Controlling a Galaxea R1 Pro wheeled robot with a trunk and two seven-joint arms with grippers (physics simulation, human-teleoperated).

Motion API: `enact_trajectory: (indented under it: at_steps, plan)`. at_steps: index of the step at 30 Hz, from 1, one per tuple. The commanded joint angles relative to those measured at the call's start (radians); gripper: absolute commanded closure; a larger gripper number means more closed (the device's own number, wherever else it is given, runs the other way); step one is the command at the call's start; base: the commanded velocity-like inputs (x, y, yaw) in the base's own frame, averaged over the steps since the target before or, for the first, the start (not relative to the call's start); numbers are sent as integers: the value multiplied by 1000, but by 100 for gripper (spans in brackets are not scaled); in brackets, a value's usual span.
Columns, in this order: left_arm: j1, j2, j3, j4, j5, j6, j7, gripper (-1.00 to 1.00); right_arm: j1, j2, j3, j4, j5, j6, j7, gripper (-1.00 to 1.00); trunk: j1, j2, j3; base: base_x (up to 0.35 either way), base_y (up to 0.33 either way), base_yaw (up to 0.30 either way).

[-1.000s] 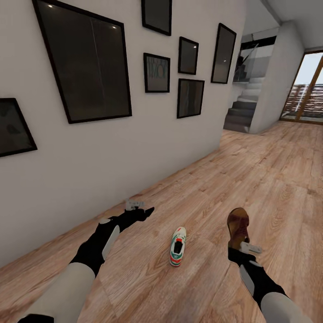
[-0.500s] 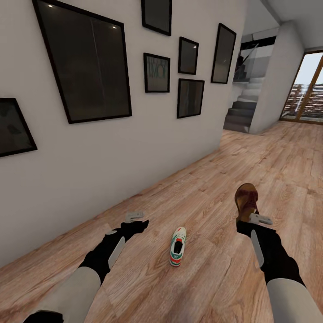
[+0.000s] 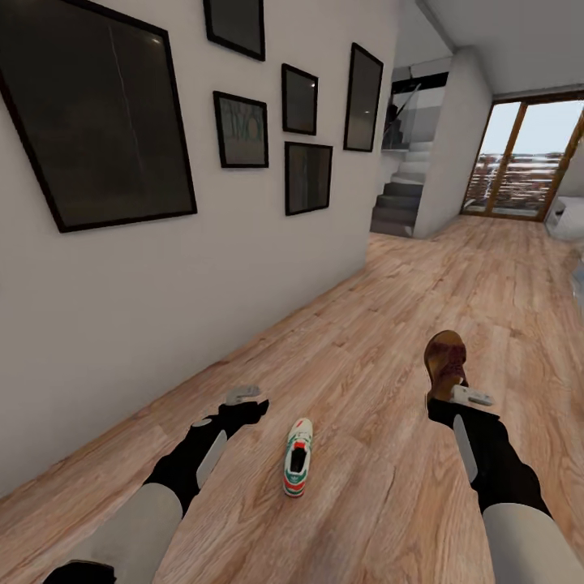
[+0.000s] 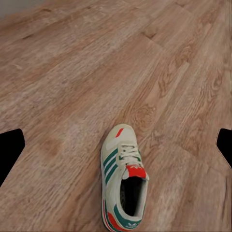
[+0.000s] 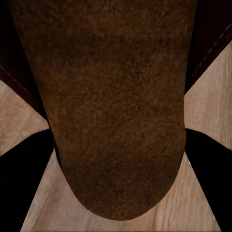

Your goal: Pick up the two gym shoes and the two sandals from the corridor floor and place them onto the hallstand (shoe rack) in the corridor, making sure they are on the rack and not on the floor. Arrange them so the two gym shoes are next to each other and the two sandals are next to each other.

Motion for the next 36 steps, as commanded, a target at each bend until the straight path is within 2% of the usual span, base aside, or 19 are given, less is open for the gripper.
enact_trajectory:
  at_steps: [1, 8, 18, 26, 27, 31, 36]
  plan:
    - [0, 0, -1, -1, 10, 6, 0, -100, -1, 0, 0, -1, 4, 5, 0, 100, 0, 0, -1, 340, 0, -300]
    - [0, 0, -2, 0, 10, 6, 0, -100, -1, 0, 5, -1, 8, 5, 0, 100, 0, 0, -1, 327, -29, -276]
    - [0, -4, -1, 1, 10, 6, 0, -100, -1, 0, 5, -1, 9, 5, -2, 100, 0, 0, -1, 41, -220, -26]
    - [0, -2, 1, 93, 9, 6, 3, -100, -1, 0, 5, -3, 9, 5, -1, 100, 0, 0, -1, 0, -8, 0]
    - [0, -2, 1, 129, 8, 5, 3, -100, -1, -1, 5, -6, 9, 6, -1, 100, 1, -1, -5, 0, 0, 0]
    - [0, -1, 1, 179, 7, 5, 3, -100, -1, -2, 2, -10, 5, 9, 0, 100, 3, -2, -22, 0, 0, 0]
    - [0, -2, 1, 189, 7, 3, 3, -100, -1, -5, 0, -37, -1, 10, 1, 100, 5, -3, -48, 0, 0, 0]
